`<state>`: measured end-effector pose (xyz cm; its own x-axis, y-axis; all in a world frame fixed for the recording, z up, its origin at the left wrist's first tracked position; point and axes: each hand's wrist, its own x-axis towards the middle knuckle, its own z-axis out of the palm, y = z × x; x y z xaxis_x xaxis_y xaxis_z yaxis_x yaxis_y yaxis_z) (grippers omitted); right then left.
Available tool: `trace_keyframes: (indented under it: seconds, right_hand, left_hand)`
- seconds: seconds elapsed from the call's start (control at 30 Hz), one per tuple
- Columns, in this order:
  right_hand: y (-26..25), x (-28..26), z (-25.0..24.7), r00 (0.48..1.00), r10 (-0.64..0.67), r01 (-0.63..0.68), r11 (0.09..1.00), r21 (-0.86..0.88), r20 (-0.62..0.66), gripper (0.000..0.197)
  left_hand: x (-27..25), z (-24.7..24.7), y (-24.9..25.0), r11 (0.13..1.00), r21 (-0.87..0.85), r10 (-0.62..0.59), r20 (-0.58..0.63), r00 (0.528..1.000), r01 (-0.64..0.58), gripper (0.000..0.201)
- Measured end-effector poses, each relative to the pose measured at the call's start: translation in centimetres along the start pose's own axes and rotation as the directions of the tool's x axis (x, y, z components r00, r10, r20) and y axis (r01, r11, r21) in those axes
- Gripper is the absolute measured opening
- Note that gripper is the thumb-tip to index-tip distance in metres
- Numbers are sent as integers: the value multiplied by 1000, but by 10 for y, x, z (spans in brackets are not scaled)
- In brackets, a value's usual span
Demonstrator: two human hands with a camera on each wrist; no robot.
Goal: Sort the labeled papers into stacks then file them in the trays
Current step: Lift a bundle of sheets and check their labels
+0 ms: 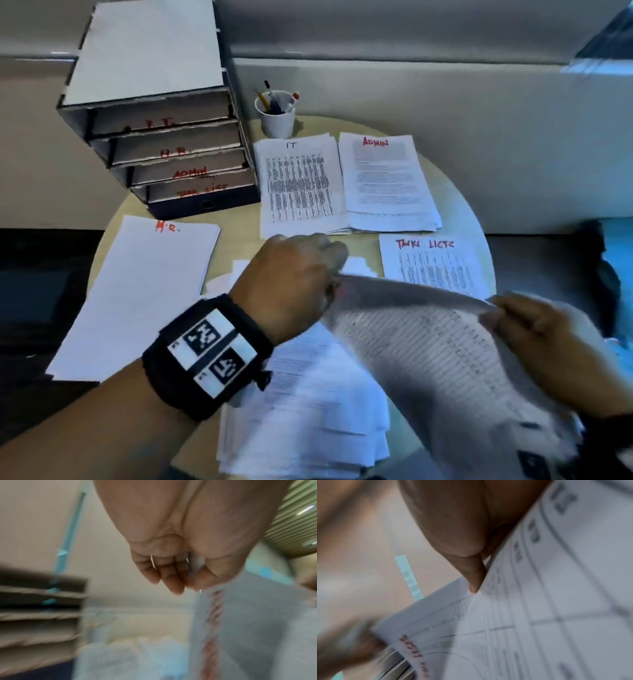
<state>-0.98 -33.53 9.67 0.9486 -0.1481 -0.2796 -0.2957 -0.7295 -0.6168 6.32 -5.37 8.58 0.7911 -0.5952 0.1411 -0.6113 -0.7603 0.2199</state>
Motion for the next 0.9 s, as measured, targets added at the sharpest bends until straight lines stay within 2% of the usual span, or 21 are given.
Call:
trace_keyframes:
  seconds: [0.03,0.07,0.1,0.13,0.17,0.23,0.27,0.3,0.37,0.43,0.53,0.6,0.67,0.7,0.73,0.8,0.83,0.9]
  right_hand:
    - [36,10,-9,992,22,-17,999,40,-125,9]
    - [71,23,-18,962,155,-141,987,76,-227,11]
    - [103,28,-20,949,247,-233,968,89,-196,13]
    - [117,30,-14,945,300,-282,949,139,-133,11]
    - [133,38,-8,930,340,-302,923,238,-141,10]
    - [152,52,1,886,447,-371,843,390,-122,14]
    - [155,56,5,862,495,-425,823,377,-111,15]
    - [152,60,11,851,514,-443,811,382,-105,13]
    - [157,70,25,849,518,-443,804,397,-102,12]
    - [163,79,39,848,516,-449,820,354,-118,16]
    - [173,90,56,858,484,-465,875,137,-173,18]
    - [178,94,67,859,484,-486,873,27,-165,23]
    - [204,103,75,861,486,-500,863,-71,-153,49]
    - [210,103,77,865,462,-491,861,-132,-197,61]
    - [202,99,74,867,424,-476,859,-187,-263,68]
    - [174,89,63,855,320,-436,870,-229,-409,69]
    - [153,82,59,849,258,-389,896,-216,-462,64]
    - [106,70,66,887,96,-195,965,-178,-452,47]
  left_hand:
    - [-1,10,-21,994,-18,-111,-57,992,110,14]
    - [-5,19,-41,971,-30,-239,-65,969,237,18]
    - [-12,31,-56,931,-52,-362,-16,932,361,21]
    - [-20,44,-66,884,-56,-457,103,884,464,24]
    - [-27,60,-72,854,-41,-495,244,834,519,31]
    - [-45,93,-77,856,68,-475,497,726,513,50]
    - [-54,106,-76,866,120,-461,570,680,486,60]
    - [-61,117,-73,874,159,-454,605,655,459,70]
    - [-73,132,-70,870,193,-469,608,641,454,92]
    - [-78,137,-70,844,178,-507,575,643,506,100]
    - [-79,138,-71,804,136,-544,561,624,578,96]
    - [-77,140,-72,767,104,-573,555,603,634,88]
    - [-73,142,-71,721,77,-609,545,576,689,77]
    - [-72,142,-71,693,67,-629,543,557,718,72]
    - [-69,143,-70,664,55,-648,541,536,746,68]
    - [-65,144,-69,614,29,-679,529,509,789,60]
    - [-64,145,-70,595,16,-690,522,501,803,58]
    - [-64,147,-71,559,-24,-701,520,488,829,60]
